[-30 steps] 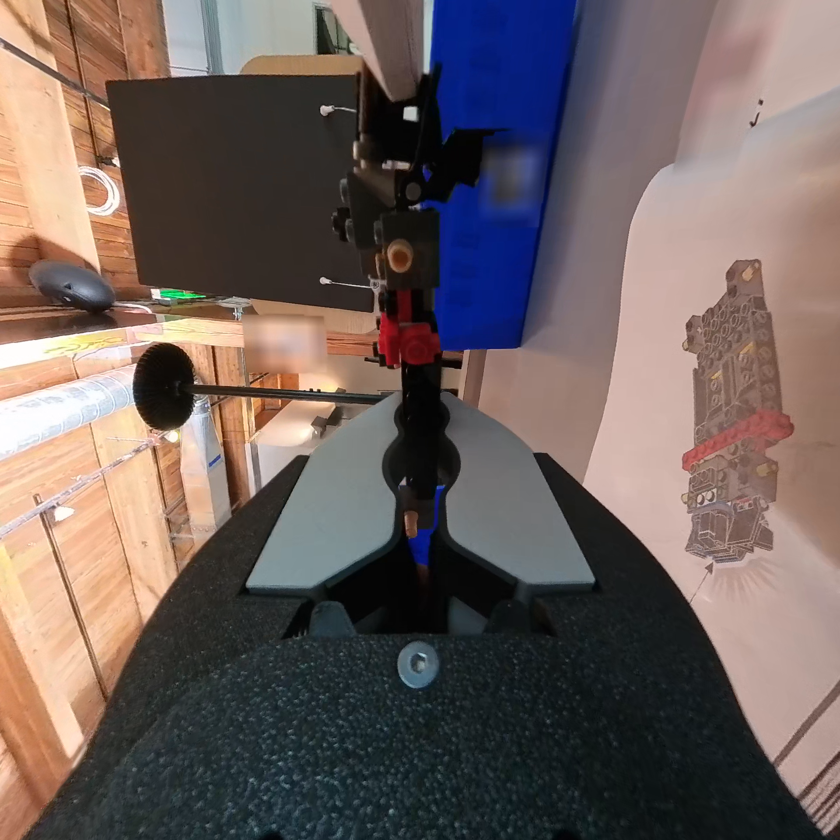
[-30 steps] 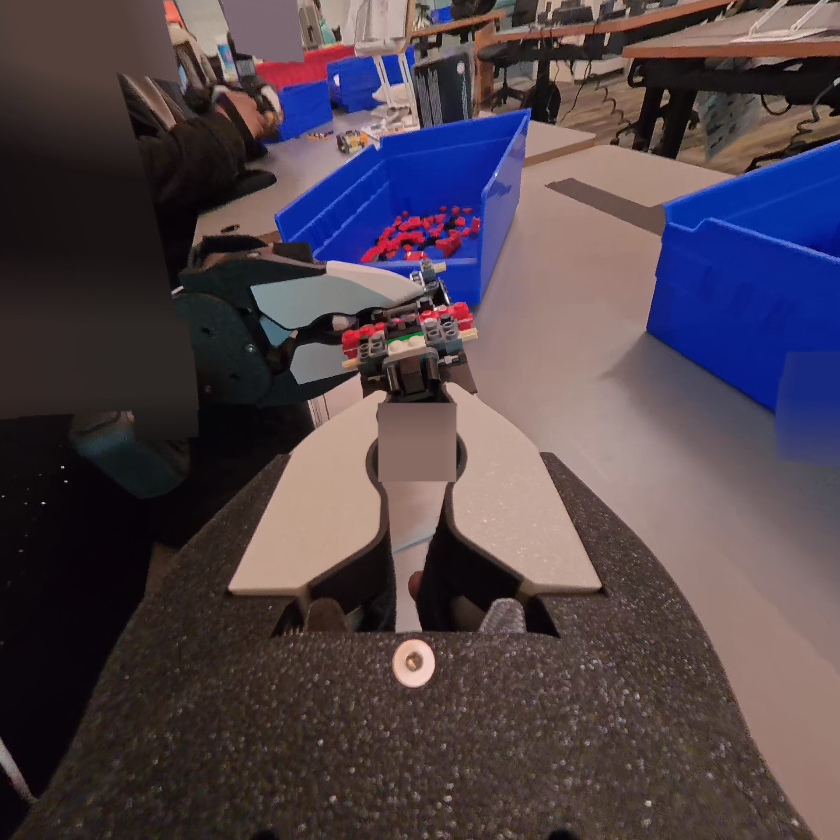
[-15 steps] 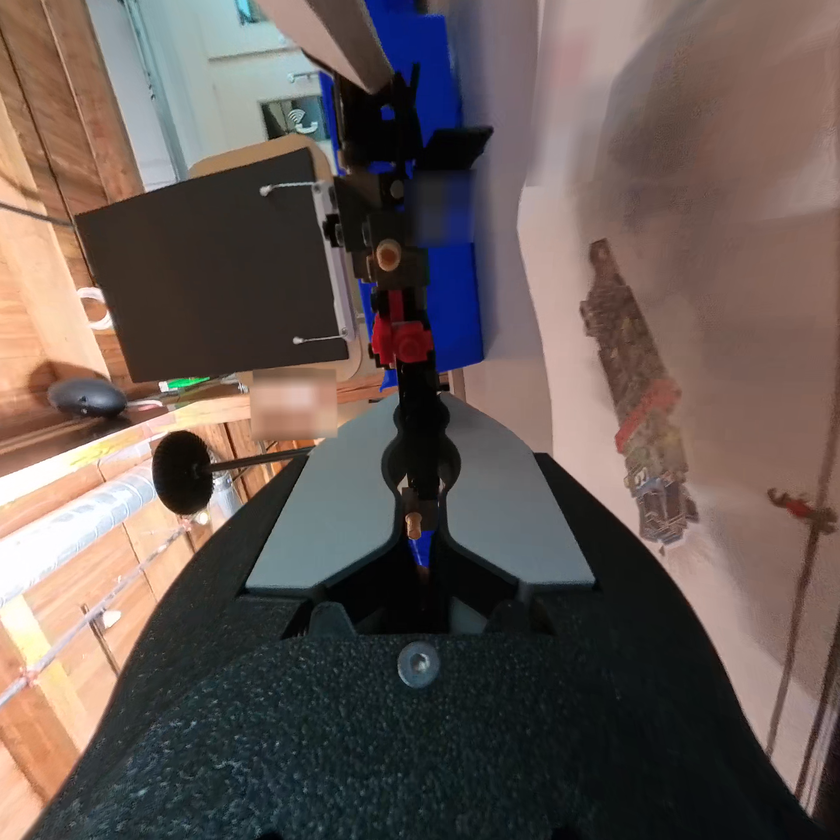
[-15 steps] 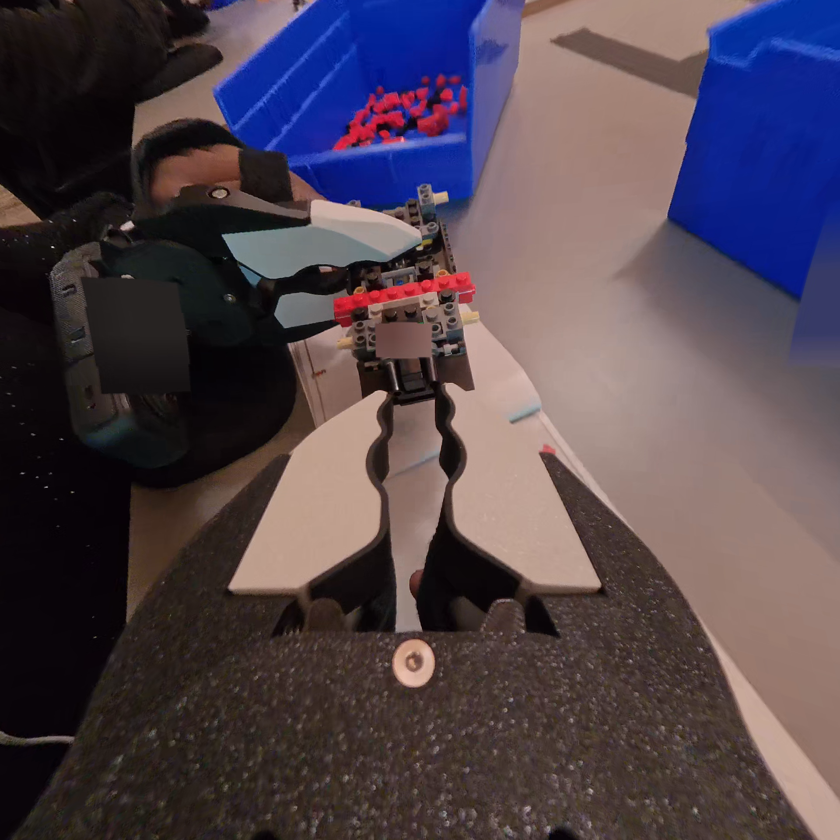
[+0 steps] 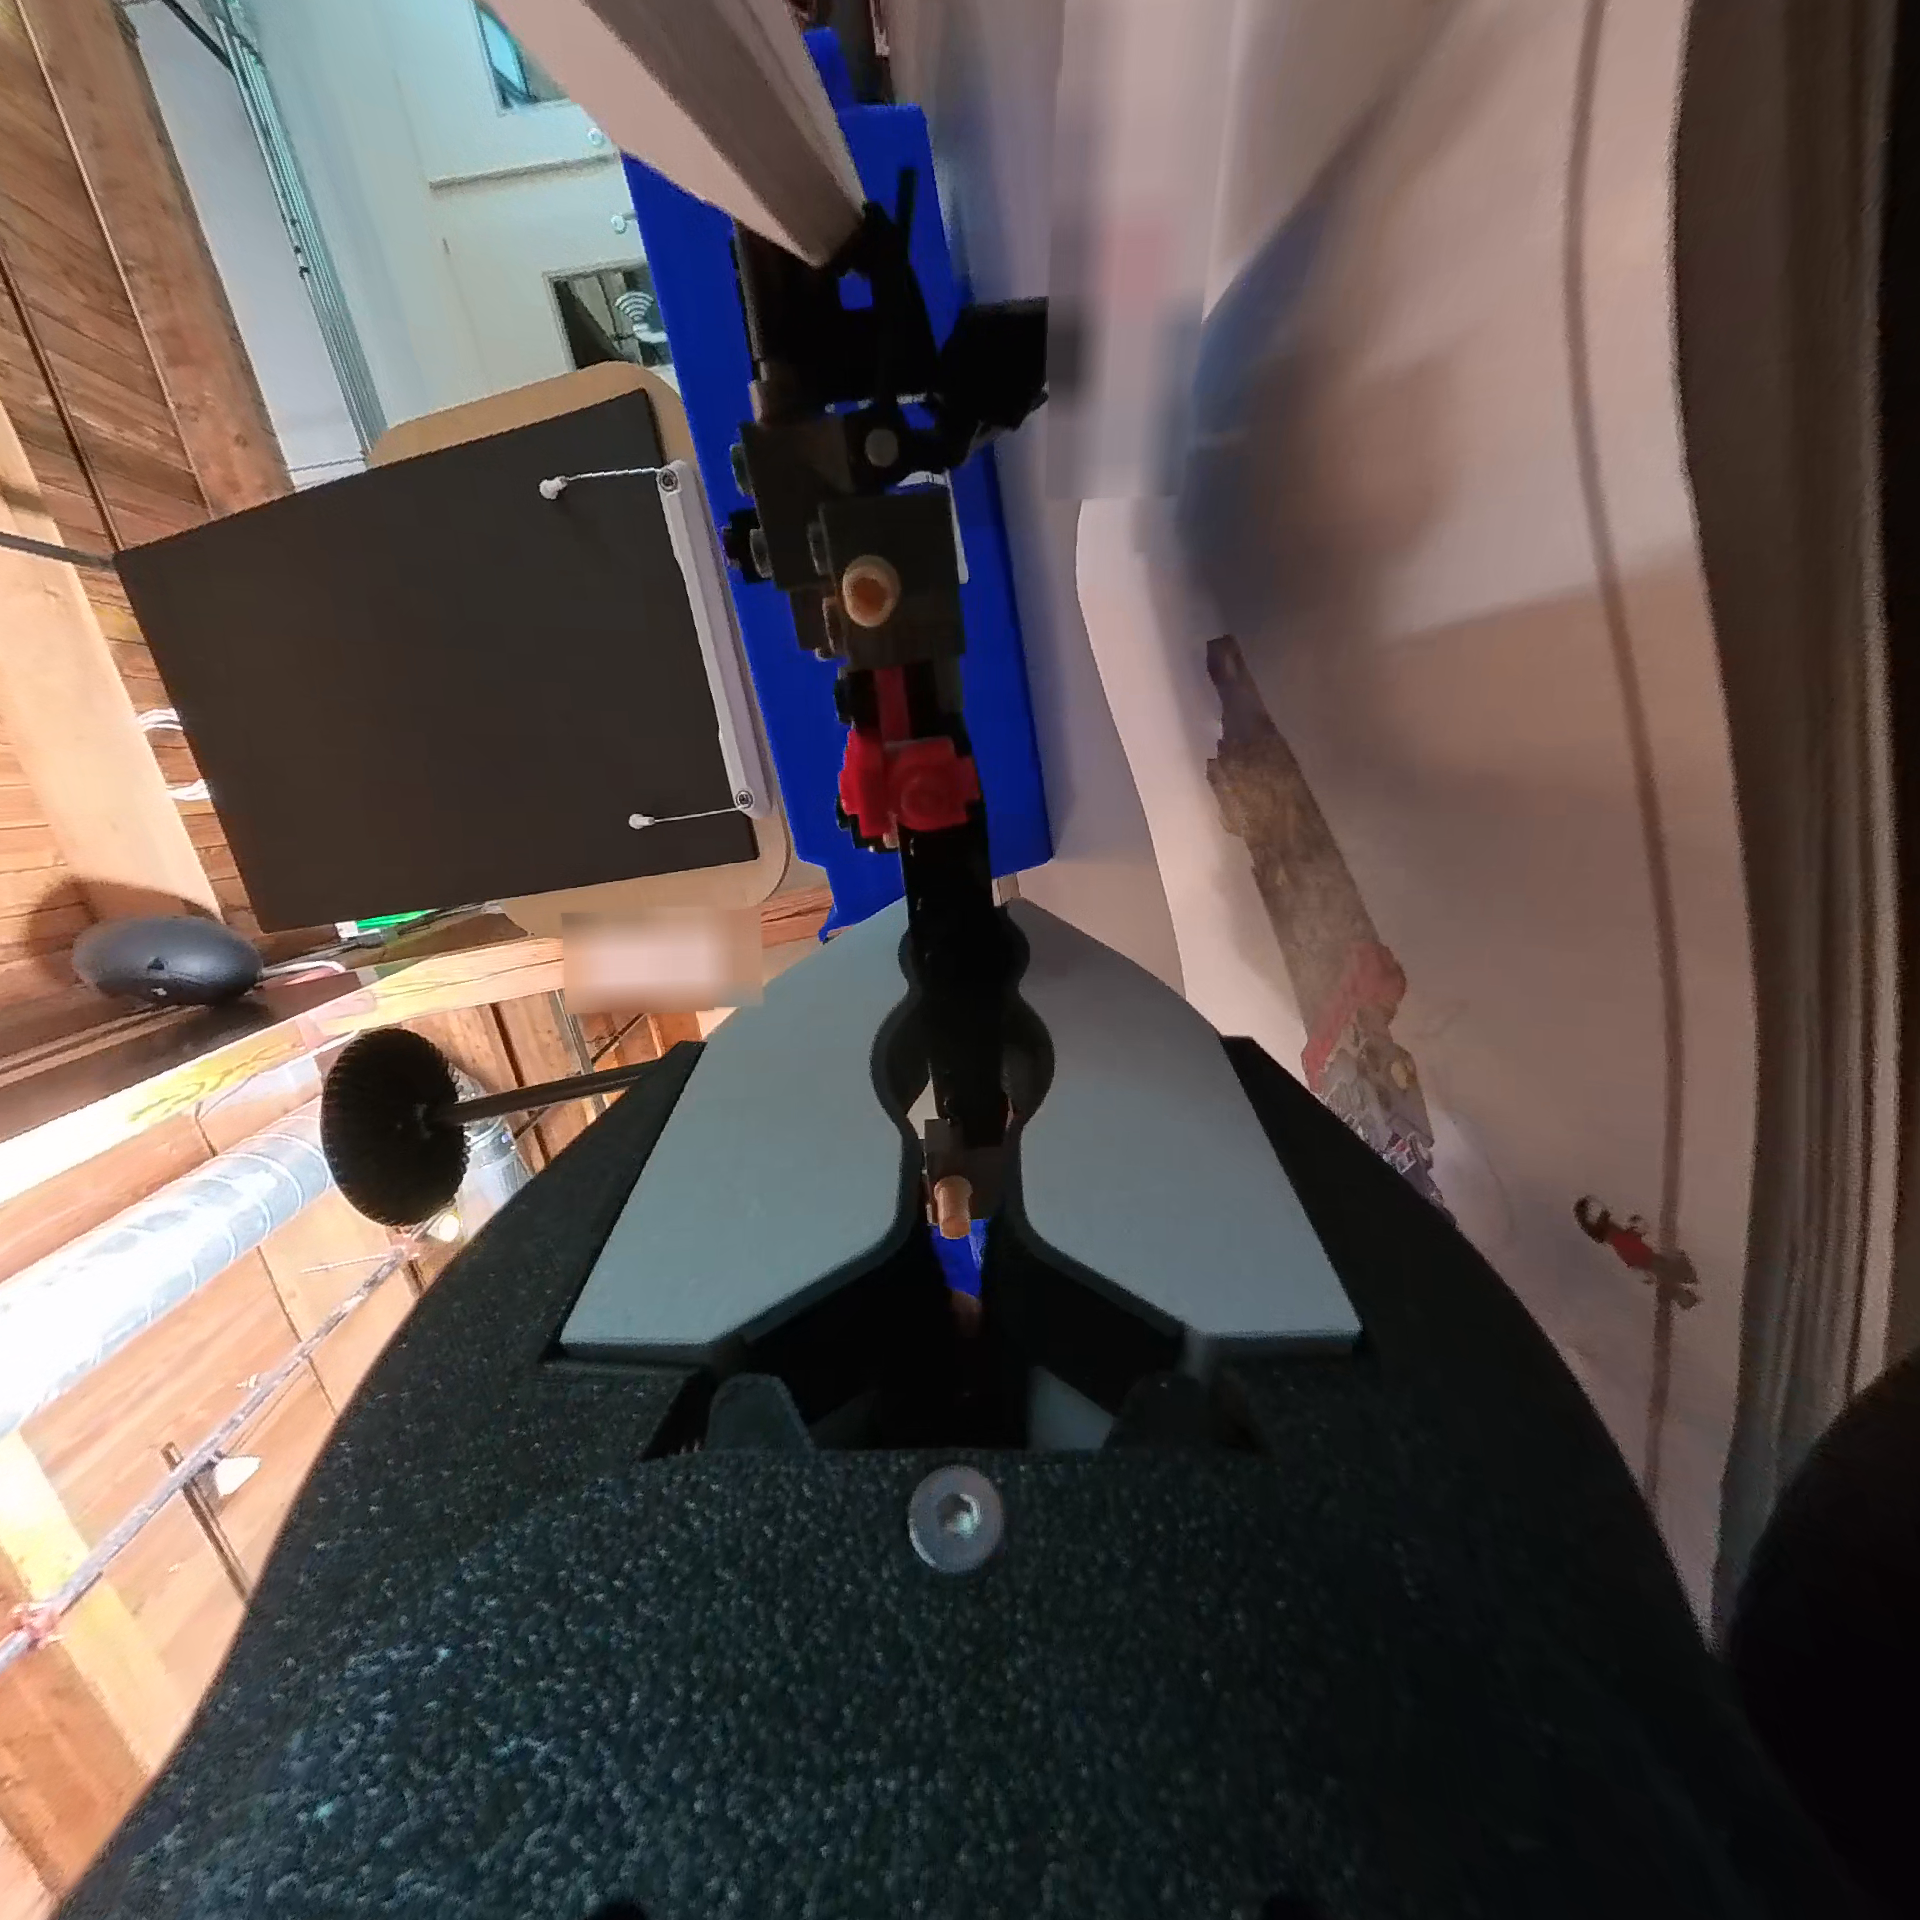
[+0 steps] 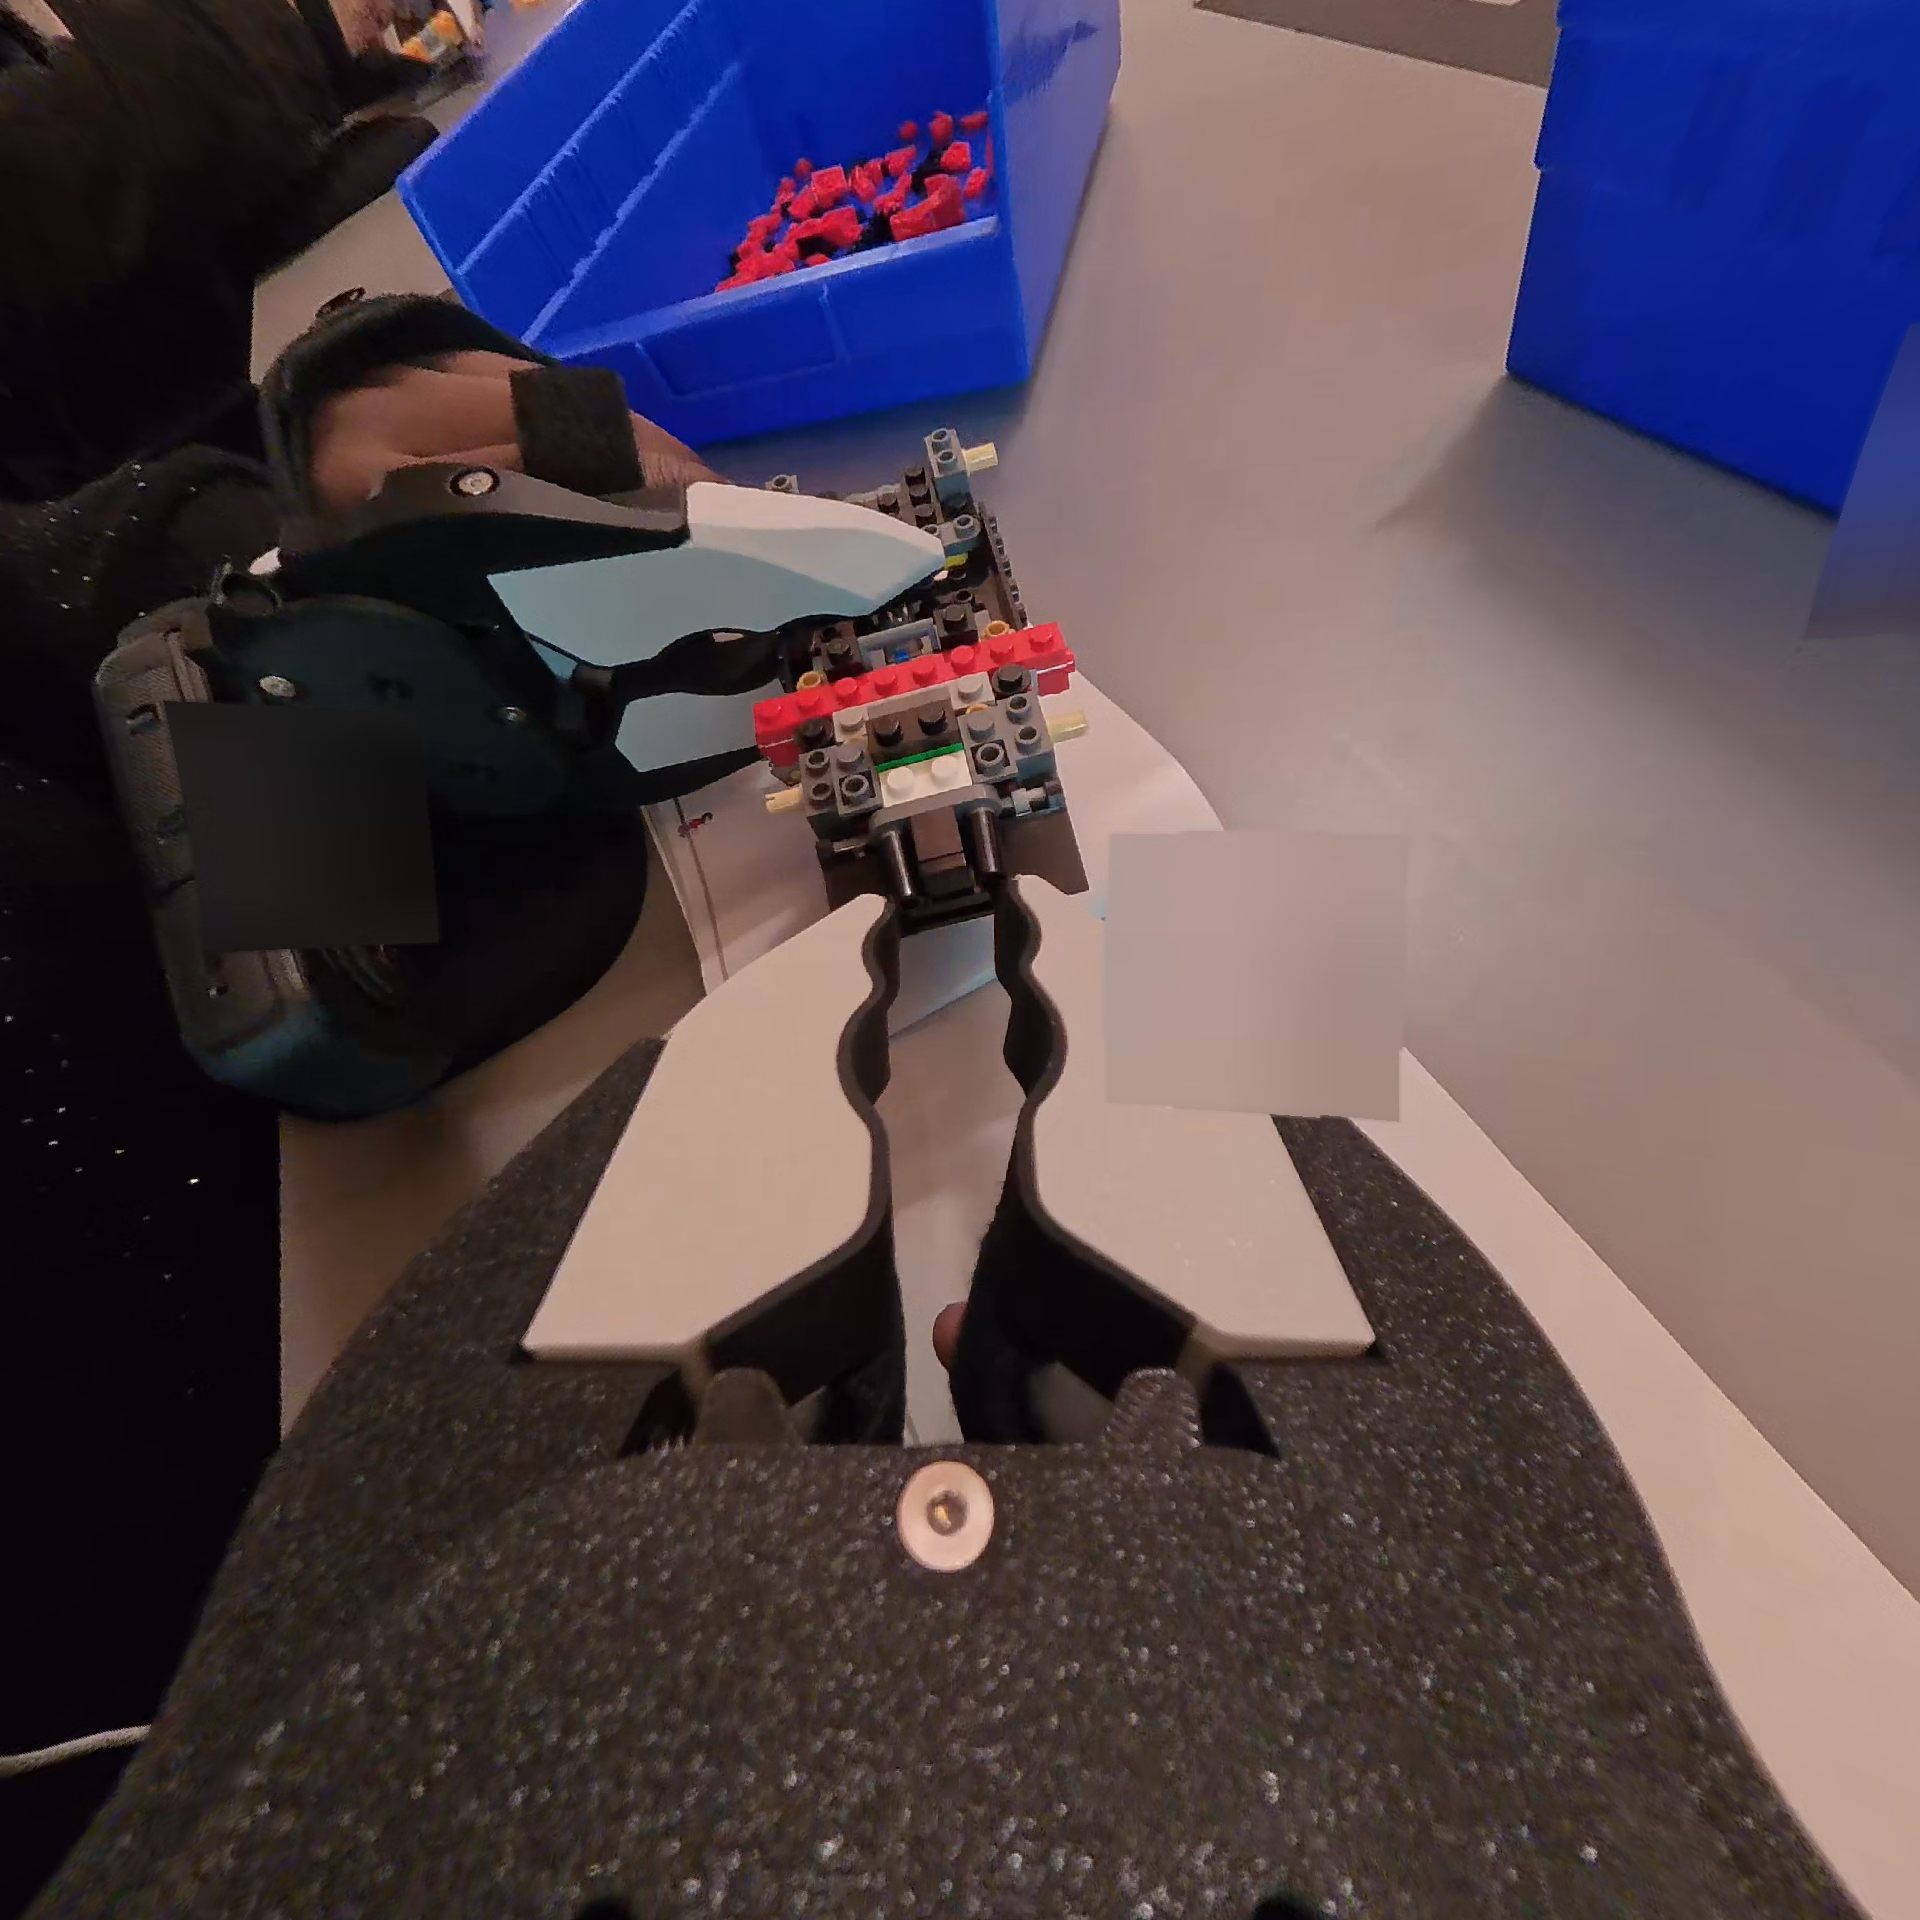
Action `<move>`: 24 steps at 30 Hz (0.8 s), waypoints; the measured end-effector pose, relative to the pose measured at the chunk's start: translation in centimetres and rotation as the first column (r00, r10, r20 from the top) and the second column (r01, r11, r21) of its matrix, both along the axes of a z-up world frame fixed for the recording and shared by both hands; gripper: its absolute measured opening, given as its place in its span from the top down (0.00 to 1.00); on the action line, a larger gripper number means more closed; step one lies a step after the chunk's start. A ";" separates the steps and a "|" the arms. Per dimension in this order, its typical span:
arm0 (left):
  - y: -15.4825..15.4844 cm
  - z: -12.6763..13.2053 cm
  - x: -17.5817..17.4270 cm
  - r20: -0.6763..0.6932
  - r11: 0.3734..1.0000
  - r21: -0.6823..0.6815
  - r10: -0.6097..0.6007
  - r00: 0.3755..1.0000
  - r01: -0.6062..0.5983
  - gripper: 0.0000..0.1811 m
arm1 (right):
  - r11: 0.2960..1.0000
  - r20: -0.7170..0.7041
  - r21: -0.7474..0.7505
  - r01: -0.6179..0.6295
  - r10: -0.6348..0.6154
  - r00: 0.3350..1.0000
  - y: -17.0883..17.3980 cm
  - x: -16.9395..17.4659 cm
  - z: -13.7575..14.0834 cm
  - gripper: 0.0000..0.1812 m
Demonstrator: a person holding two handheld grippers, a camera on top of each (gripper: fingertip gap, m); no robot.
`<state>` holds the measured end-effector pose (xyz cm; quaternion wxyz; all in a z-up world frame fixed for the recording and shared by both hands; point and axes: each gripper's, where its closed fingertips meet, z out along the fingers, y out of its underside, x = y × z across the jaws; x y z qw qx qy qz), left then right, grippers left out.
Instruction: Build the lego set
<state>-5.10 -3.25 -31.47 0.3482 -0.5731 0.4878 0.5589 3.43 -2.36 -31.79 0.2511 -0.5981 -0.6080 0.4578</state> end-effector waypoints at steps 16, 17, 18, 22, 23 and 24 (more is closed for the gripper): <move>0.4 1.4 -0.4 0.567 0.999 0.038 -0.052 0.822 0.037 0.95 | 0.999 -0.242 -0.053 -0.012 -0.001 0.970 -0.1 -1.8 6.1 0.77; 0.3 1.7 -0.2 0.624 0.997 0.051 -0.079 0.778 0.061 0.96 | 0.999 -0.277 -0.037 -0.022 0.011 0.961 -0.2 -1.9 6.9 0.77; 0.2 2.1 -0.1 0.681 0.995 0.066 -0.104 0.725 0.081 0.95 | 0.999 -0.312 -0.017 -0.035 0.028 0.950 -0.3 -1.9 7.7 0.76; -0.5 3.7 1.0 0.845 0.967 0.147 -0.231 0.481 0.207 0.96 | 0.991 -0.395 0.089 -0.098 0.125 0.910 -1.1 -1.4 10.1 0.73; -0.7 4.1 1.3 0.868 0.958 0.166 -0.255 0.427 0.235 0.96 | 0.985 -0.395 0.126 -0.117 0.158 0.905 -1.4 -1.2 10.4 0.73; -0.9 4.5 1.5 0.888 0.951 0.180 -0.267 0.374 0.252 0.96 | 0.977 -0.387 0.162 -0.137 0.191 0.902 -1.6 -1.1 10.6 0.73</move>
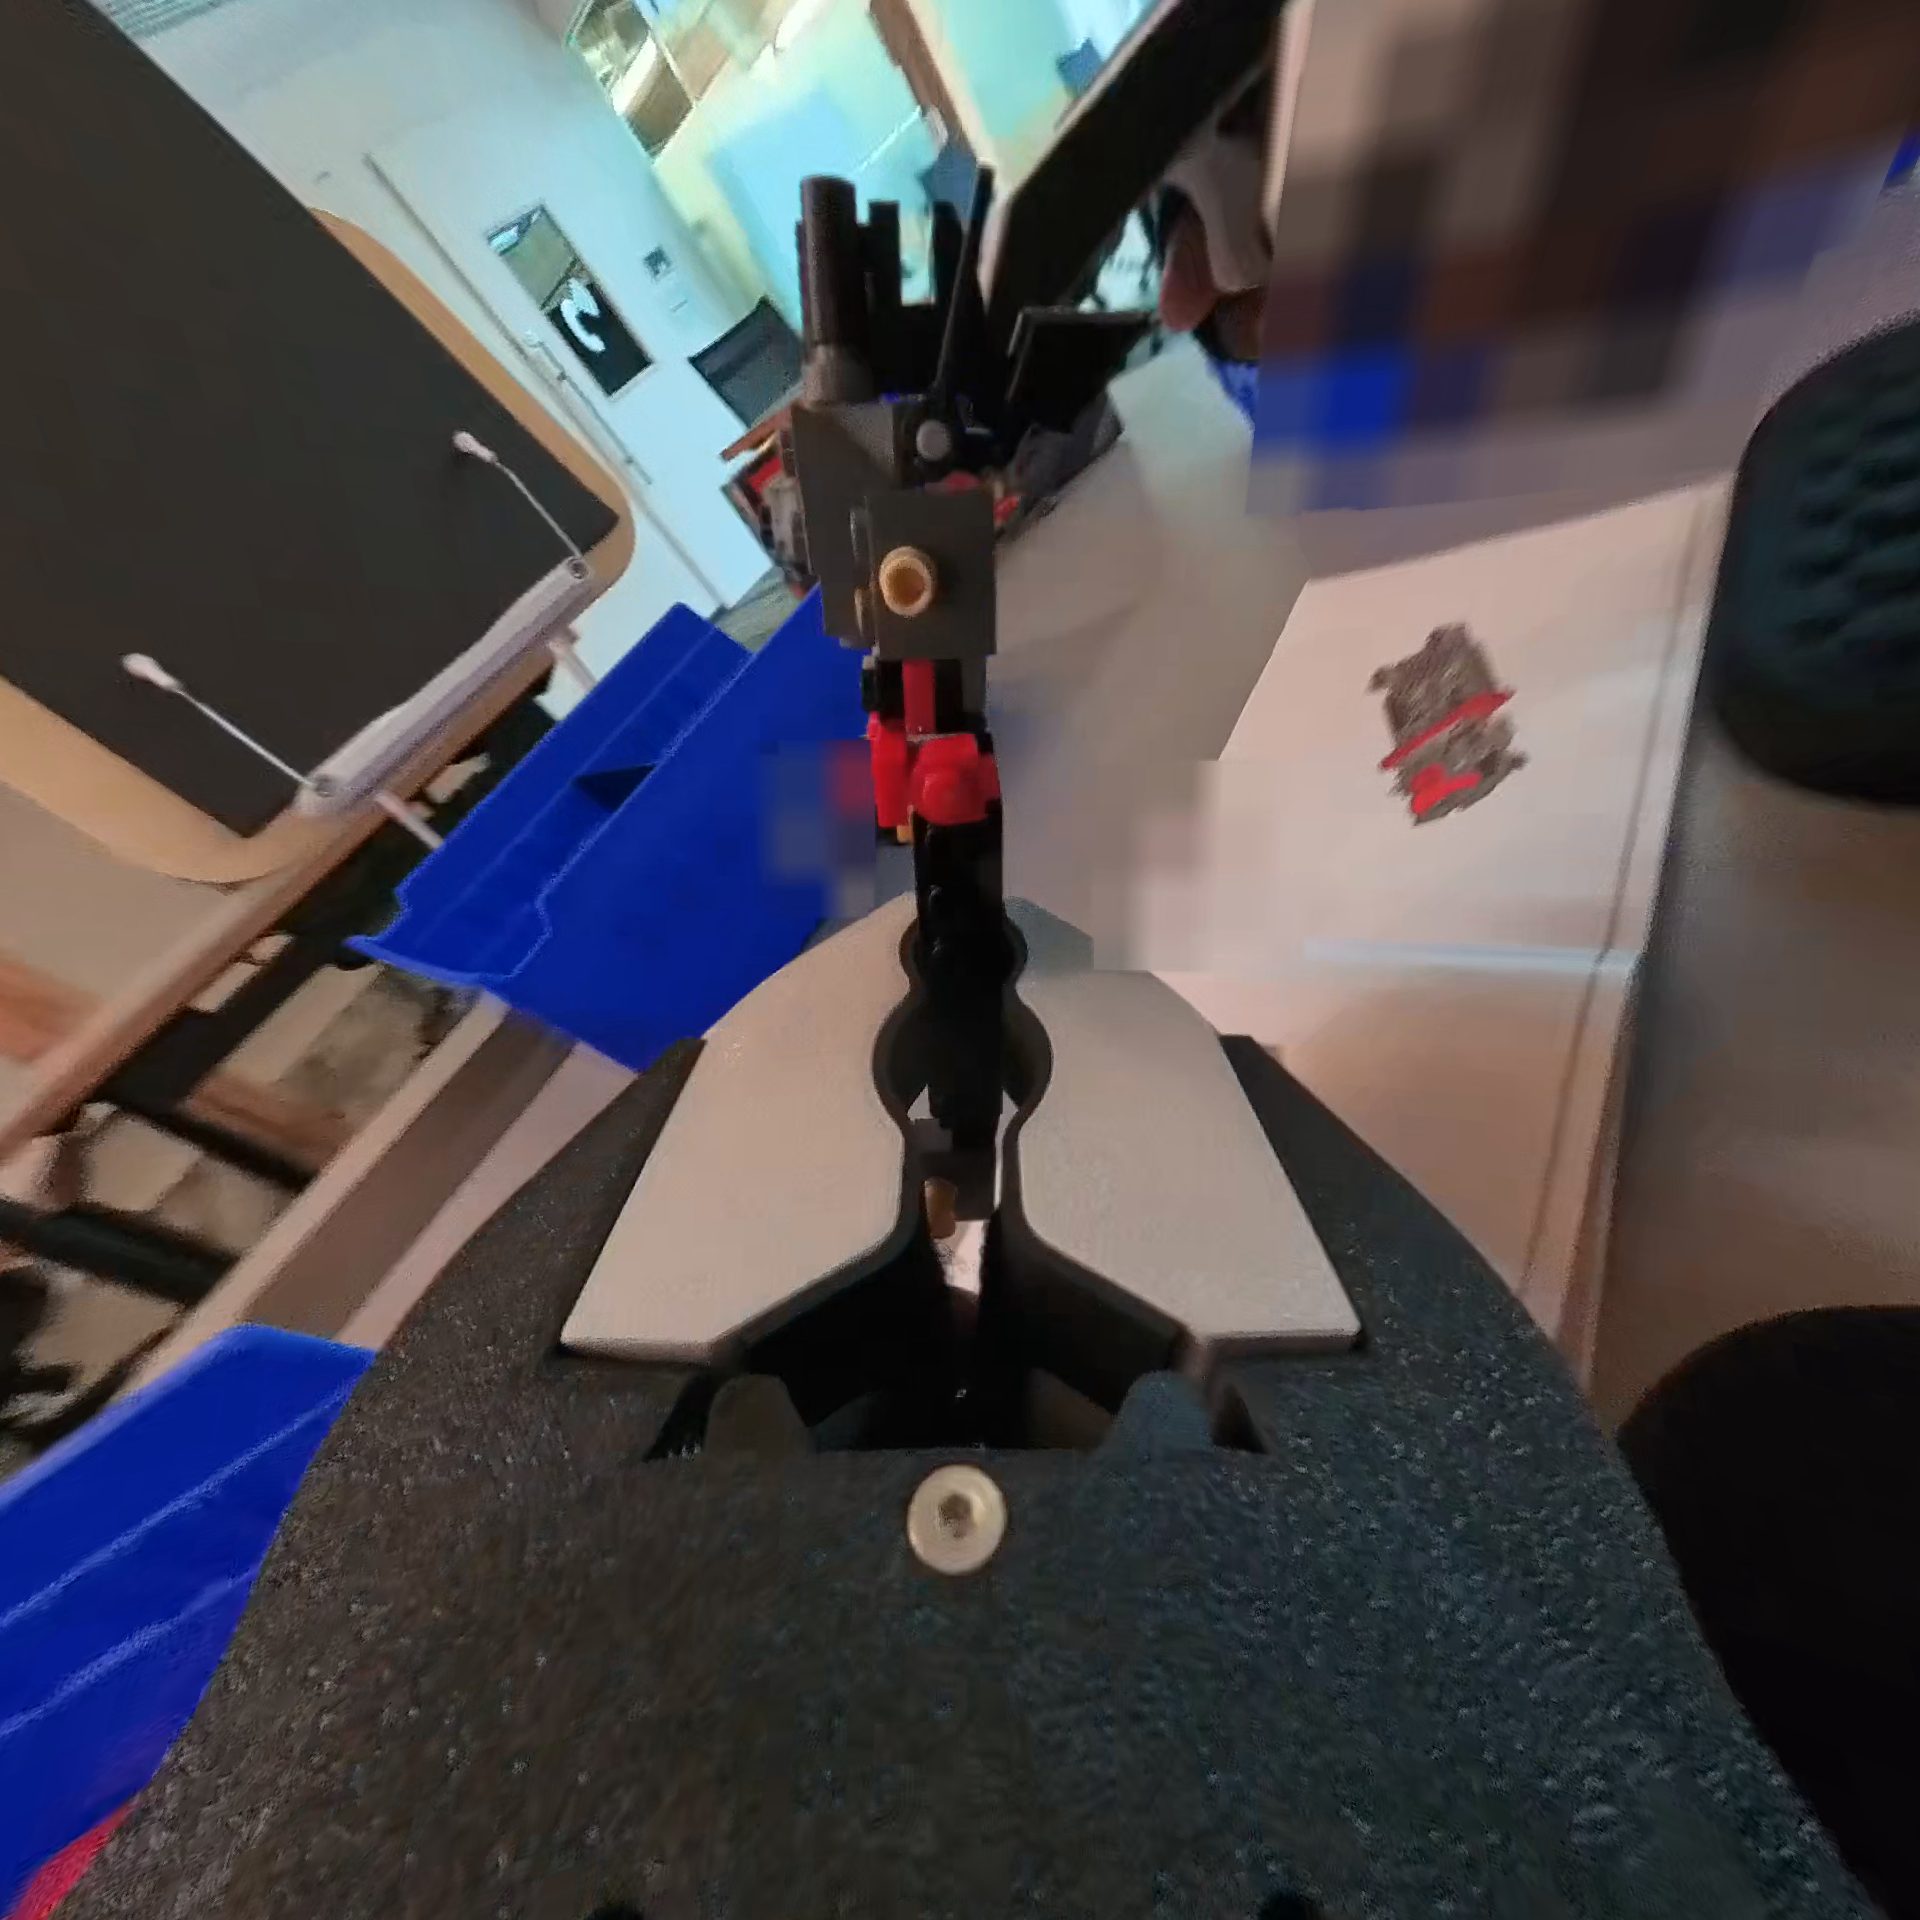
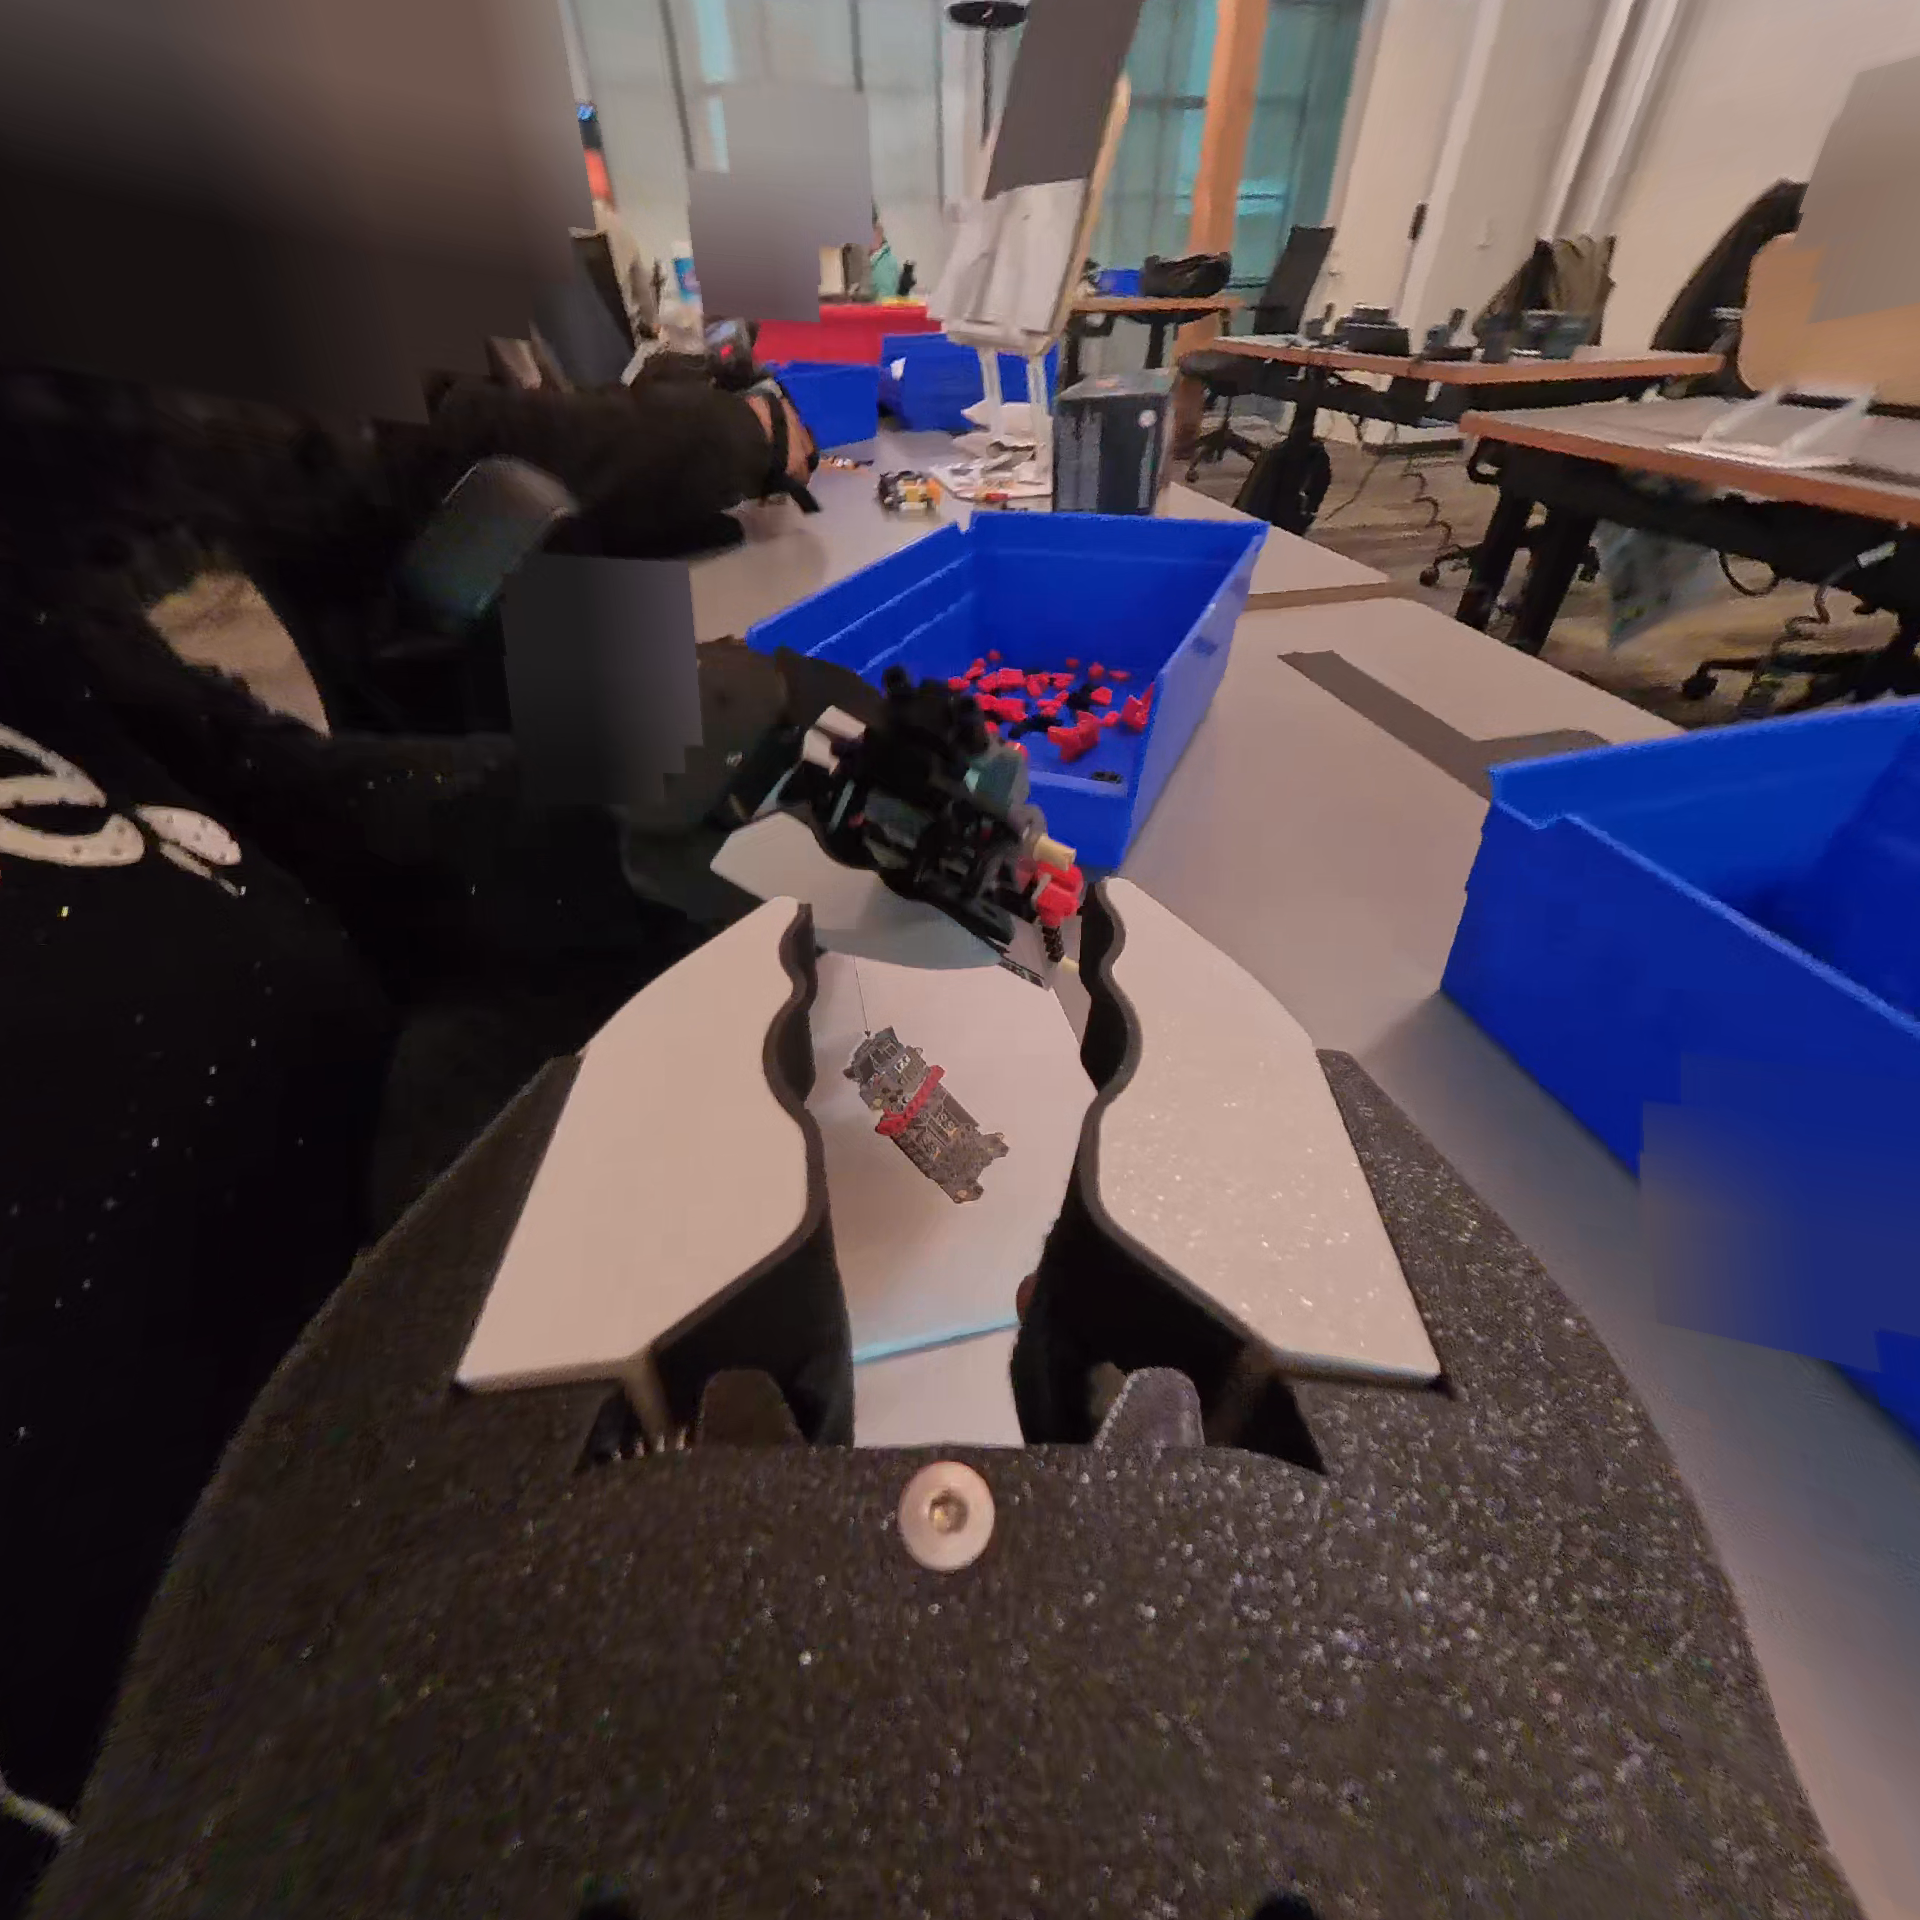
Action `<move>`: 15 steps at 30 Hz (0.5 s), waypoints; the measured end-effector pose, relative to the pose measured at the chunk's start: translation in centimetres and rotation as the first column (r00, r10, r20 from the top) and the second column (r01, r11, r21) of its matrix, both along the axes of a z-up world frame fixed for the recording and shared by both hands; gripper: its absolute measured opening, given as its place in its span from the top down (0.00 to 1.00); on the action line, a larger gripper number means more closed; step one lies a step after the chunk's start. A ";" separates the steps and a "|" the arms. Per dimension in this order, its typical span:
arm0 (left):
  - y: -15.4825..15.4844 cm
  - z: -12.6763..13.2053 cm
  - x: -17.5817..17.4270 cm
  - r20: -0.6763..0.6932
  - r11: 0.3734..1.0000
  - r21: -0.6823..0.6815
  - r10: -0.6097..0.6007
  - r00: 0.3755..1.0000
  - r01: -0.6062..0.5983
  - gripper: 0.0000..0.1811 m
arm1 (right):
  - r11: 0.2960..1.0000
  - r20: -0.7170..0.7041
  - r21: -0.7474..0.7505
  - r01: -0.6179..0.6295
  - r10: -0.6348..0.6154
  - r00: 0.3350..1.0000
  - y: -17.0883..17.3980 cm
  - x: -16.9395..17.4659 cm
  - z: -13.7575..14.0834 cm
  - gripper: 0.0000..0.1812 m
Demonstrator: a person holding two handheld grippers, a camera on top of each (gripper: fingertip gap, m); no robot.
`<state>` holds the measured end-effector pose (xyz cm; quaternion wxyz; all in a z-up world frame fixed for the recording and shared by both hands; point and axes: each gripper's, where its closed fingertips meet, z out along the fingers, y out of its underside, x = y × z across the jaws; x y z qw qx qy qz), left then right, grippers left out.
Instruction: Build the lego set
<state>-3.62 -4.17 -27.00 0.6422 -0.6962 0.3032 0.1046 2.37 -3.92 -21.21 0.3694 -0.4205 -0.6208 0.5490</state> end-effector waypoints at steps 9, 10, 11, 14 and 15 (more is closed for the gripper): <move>-2.0 2.1 3.1 0.374 0.944 0.032 -0.315 0.872 0.327 0.95 | 0.975 -0.010 0.206 -0.084 0.088 0.996 -1.6 -0.2 1.9 0.69; -2.1 2.1 3.2 0.384 0.936 0.032 -0.334 0.861 0.349 0.95 | 0.971 -0.012 0.215 -0.102 0.107 0.994 -1.9 -0.3 2.1 0.68; -2.1 2.1 3.3 0.389 0.931 0.030 -0.345 0.854 0.363 0.95 | 0.967 -0.011 0.222 -0.121 0.127 0.992 -2.2 -0.4 2.3 0.68; -2.4 2.1 3.6 0.381 0.918 0.036 -0.377 0.844 0.394 0.95 | 0.954 0.022 0.232 -0.187 0.187 0.982 -3.1 -0.7 1.9 0.65; -2.5 2.2 3.8 0.377 0.913 0.042 -0.391 0.840 0.406 0.95 | 0.950 0.037 0.236 -0.206 0.204 0.978 -3.3 -0.9 1.5 0.65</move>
